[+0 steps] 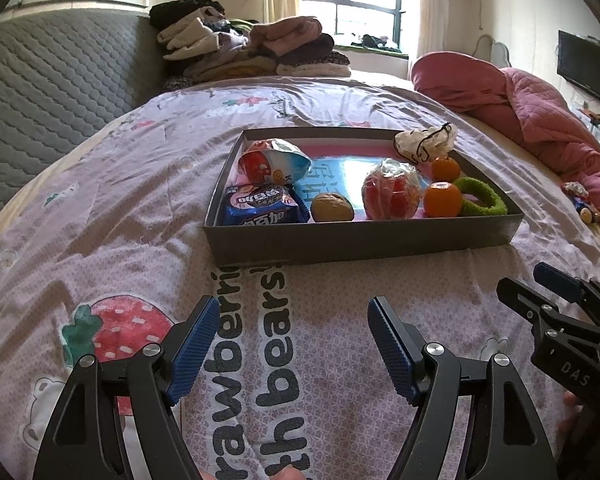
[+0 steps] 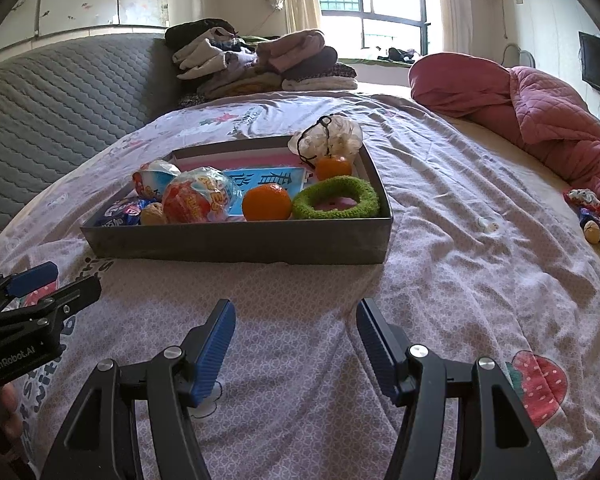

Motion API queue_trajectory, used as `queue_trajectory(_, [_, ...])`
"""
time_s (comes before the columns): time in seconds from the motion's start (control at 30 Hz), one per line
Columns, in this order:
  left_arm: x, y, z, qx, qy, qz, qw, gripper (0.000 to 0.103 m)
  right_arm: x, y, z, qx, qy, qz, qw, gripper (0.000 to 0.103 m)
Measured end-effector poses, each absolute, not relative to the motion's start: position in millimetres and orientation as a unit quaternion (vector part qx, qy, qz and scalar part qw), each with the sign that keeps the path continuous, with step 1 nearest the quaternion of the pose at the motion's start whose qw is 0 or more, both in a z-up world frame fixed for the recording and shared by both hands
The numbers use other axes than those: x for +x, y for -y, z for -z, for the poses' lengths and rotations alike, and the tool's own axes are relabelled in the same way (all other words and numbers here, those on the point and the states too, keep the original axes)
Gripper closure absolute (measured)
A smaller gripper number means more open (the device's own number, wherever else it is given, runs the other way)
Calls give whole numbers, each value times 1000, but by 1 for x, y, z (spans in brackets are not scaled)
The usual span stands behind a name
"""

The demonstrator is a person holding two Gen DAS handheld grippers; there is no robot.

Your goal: Organize objects

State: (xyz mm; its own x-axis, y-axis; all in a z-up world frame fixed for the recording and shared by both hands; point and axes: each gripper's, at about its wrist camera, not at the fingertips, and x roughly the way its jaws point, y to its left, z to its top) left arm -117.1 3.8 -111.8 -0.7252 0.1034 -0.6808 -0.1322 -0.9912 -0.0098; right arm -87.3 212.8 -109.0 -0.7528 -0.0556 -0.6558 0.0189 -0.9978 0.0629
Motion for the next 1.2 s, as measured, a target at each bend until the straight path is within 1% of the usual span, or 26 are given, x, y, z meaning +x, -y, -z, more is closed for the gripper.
queue_trajectory(1.2, [-116,-3,111,-367,-21,-928,61,26,-88,-213,109,351,27,936,22,41])
